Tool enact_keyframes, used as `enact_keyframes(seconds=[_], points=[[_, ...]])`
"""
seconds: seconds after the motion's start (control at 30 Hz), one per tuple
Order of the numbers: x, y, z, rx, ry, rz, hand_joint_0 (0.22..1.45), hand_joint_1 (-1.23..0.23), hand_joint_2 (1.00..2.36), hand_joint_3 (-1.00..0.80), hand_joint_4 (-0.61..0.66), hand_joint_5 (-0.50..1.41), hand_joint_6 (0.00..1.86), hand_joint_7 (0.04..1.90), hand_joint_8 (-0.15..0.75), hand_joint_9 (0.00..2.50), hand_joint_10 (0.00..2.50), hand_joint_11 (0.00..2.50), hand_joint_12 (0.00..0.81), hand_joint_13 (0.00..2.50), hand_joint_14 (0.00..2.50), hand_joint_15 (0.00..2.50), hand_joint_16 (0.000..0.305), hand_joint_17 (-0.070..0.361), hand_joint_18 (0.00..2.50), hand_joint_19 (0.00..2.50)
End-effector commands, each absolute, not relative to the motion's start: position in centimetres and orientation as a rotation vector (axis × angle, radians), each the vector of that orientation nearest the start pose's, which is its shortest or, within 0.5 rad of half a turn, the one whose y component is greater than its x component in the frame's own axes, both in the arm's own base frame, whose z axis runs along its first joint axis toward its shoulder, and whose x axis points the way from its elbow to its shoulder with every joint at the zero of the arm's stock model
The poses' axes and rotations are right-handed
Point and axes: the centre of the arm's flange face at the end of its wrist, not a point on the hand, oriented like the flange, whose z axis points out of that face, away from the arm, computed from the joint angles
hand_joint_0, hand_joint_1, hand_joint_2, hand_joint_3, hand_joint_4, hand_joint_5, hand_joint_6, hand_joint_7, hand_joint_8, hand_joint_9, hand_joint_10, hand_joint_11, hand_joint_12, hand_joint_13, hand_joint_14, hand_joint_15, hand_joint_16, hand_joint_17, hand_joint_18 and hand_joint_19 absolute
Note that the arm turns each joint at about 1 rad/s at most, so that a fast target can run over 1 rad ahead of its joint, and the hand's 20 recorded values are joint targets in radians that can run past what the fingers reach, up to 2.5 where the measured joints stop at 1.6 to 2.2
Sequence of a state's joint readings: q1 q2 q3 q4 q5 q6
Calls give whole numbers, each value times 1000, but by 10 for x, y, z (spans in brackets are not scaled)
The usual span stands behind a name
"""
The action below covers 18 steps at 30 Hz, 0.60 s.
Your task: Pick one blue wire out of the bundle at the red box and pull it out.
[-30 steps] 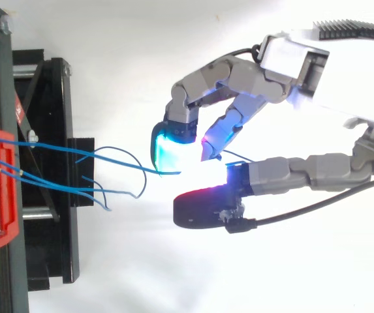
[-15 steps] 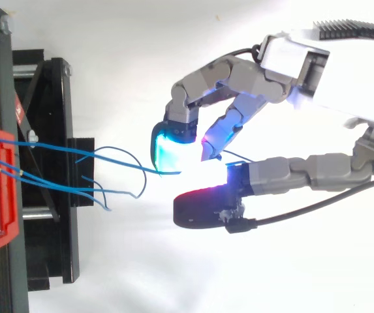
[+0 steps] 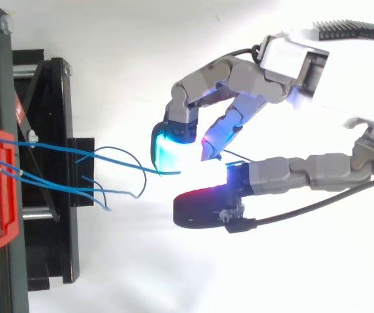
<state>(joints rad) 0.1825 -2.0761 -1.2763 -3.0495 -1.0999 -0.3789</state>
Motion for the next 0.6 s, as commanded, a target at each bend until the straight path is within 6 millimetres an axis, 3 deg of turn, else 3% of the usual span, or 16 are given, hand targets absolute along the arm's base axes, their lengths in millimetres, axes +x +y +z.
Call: enact_keyframes(seconds=[0.0,0.57], points=[[687,-55,342,1125,1298,634,632,-865,1020,-110,82,-58,889,968,264,969,21,469,377,532,14,322,56,125,403,393],[687,-55,343,1124,1295,636,632,-864,1020,-109,77,-58,889,970,264,968,20,466,377,531,14,319,56,126,396,396]])
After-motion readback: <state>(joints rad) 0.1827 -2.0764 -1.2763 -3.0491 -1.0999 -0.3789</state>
